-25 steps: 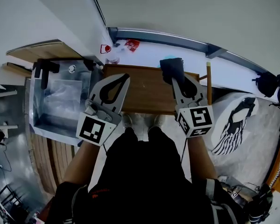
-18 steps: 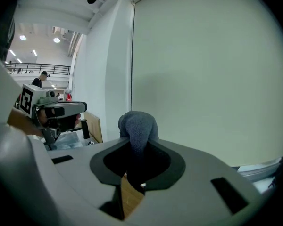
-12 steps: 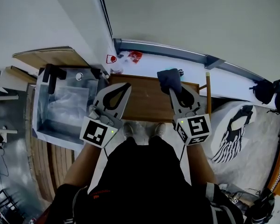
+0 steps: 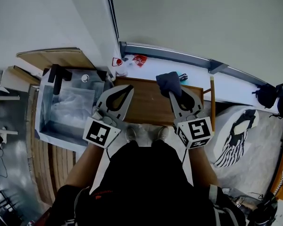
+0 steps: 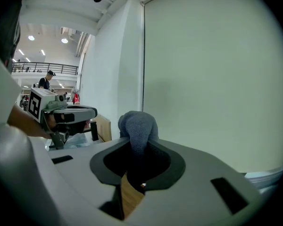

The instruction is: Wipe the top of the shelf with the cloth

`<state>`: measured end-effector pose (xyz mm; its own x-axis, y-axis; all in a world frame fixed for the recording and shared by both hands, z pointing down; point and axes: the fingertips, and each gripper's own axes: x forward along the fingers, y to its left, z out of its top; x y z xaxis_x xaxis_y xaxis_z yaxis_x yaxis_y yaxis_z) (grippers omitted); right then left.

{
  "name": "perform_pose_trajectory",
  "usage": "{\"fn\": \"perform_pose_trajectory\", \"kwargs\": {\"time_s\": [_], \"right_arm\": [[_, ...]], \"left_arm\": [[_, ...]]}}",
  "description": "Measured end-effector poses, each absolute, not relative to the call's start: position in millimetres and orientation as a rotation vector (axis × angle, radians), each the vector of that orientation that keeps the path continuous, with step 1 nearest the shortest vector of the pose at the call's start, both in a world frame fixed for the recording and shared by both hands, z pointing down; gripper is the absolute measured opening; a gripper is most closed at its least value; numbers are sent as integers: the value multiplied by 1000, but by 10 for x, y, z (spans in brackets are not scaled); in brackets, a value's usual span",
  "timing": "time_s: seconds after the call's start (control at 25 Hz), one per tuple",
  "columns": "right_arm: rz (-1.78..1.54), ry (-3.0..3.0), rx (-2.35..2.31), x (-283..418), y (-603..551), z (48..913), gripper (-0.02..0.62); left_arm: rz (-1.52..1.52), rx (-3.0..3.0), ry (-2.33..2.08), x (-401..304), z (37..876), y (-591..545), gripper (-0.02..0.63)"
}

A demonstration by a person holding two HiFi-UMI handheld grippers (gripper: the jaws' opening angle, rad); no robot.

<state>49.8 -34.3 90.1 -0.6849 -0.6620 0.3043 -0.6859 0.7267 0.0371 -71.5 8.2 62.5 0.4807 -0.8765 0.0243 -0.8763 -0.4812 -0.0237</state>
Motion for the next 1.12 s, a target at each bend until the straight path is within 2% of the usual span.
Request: {"fn": "perform_pose_trajectory", "kwargs": {"time_s": [1.12], "right_arm": [[102,-2634,1006,440,-312,892,66]], "left_arm": [[-25,-2692,1617,-701,616,63,20]]}}
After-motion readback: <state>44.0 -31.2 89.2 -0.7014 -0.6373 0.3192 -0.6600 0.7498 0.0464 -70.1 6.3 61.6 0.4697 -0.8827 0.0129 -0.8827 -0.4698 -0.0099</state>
